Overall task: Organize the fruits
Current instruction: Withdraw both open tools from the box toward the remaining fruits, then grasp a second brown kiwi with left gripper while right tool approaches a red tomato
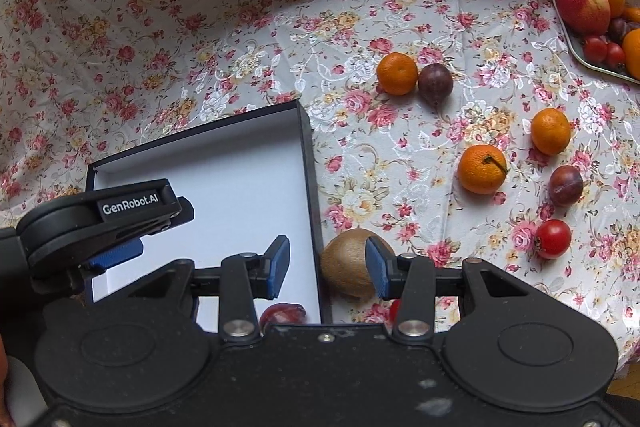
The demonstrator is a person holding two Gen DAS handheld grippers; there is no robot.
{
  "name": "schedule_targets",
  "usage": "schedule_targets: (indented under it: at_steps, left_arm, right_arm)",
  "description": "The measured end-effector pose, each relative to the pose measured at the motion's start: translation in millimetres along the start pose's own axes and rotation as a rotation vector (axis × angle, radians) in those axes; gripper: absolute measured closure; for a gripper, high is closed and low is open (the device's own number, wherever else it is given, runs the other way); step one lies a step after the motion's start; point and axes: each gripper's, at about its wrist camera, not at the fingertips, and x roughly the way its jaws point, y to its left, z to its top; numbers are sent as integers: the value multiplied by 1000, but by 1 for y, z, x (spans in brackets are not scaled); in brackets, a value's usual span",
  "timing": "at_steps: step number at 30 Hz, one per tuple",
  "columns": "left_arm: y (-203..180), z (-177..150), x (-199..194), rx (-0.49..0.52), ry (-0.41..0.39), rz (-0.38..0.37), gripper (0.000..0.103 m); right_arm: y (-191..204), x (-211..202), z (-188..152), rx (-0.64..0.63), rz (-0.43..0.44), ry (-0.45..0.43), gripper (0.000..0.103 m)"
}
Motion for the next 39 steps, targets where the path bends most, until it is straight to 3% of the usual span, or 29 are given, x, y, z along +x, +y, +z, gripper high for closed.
schedule_targets:
  at_steps: [28, 34, 39]
  left_arm:
    - [-149, -43, -2, 300, -5, -71, 41]
    - [-165, -49, -1, 337, 12, -89, 41]
    - [-162, -43, -1, 305, 44, -155, 41]
  right_arm:
    - [-150, -29, -6, 194, -127, 28, 57]
    - [-176, -27, -6, 266, -140, 54, 57]
    - [-190, -32, -4, 312, -138, 53, 57]
